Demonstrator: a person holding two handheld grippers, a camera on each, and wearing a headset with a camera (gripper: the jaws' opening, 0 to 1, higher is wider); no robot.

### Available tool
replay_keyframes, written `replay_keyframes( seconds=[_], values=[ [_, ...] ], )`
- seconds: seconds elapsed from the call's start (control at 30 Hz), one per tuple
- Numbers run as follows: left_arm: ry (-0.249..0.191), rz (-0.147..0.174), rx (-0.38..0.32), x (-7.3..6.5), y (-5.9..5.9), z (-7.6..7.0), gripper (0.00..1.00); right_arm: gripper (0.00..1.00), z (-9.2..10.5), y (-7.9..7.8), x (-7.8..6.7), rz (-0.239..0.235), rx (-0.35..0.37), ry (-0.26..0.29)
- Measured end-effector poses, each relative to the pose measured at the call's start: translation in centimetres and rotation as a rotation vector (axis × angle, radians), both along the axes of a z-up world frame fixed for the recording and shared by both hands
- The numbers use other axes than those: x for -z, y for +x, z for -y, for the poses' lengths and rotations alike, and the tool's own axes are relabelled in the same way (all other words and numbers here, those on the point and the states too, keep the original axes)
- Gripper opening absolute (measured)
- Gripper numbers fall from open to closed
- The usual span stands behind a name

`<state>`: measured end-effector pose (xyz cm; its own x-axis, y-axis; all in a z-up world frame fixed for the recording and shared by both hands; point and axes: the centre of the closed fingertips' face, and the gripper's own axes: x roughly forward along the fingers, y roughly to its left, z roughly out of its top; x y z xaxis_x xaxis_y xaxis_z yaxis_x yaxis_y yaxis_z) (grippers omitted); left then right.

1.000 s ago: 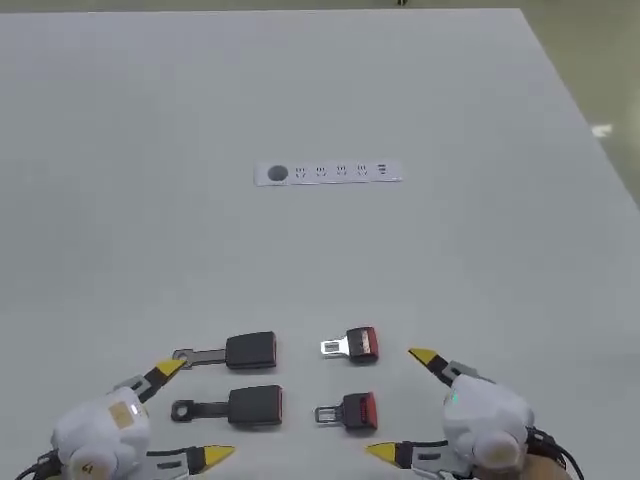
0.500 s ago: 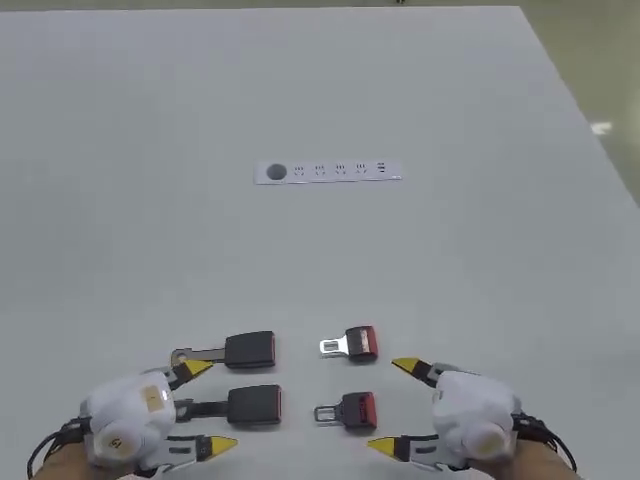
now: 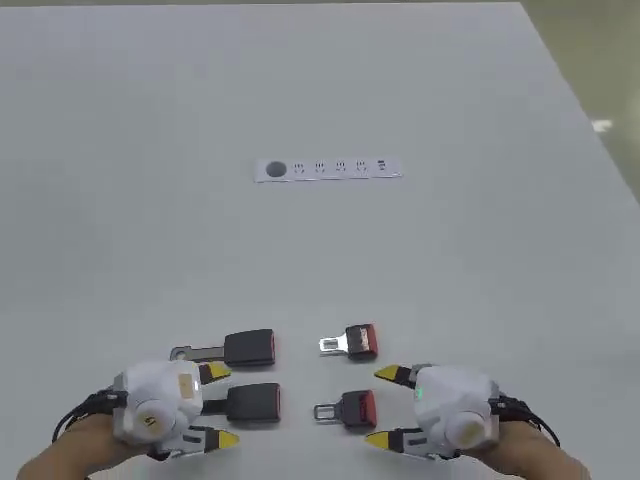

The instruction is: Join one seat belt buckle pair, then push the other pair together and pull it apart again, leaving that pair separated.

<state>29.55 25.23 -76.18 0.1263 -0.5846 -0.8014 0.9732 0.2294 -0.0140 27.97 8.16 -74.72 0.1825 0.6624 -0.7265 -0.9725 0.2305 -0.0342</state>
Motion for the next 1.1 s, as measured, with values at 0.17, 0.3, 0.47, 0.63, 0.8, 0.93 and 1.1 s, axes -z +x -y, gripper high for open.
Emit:
replay_keyframes(
  seconds=[0.17,0.3,0.47,0.63,0.8,0.93,1.1],
  values=[
    [0.036,-0.021,0.051,0.6,-0.1,0.4,0.47,0.41,-0.2,0.0,0.4,-0.009,-0.030,-0.013],
    [0.063,-0.038,0.075,1.2,-0.4,0.7,0.45,0.37,-0.3,-0.1,1.0,-0.022,-0.049,-0.026],
    [0.080,-0.040,0.095,1.4,-0.3,0.9,0.40,0.34,-0.5,-0.3,1.7,-0.032,-0.067,-0.041],
    [0.090,-0.033,0.103,1.6,-0.2,0.7,0.36,0.32,-0.5,-0.3,2.1,-0.029,-0.082,-0.052],
    [0.091,-0.025,0.118,1.5,-0.2,0.8,0.34,0.31,-0.5,-0.3,2.2,-0.030,-0.087,-0.054],
    [0.090,-0.019,0.128,1.5,-0.1,0.9,0.33,0.31,-0.5,-0.2,2.3,-0.026,-0.090,-0.054],
    [0.091,-0.018,0.131,1.3,-0.1,0.9,0.33,0.31,-0.5,-0.2,2.3,-0.029,-0.086,-0.054]
  ],
)
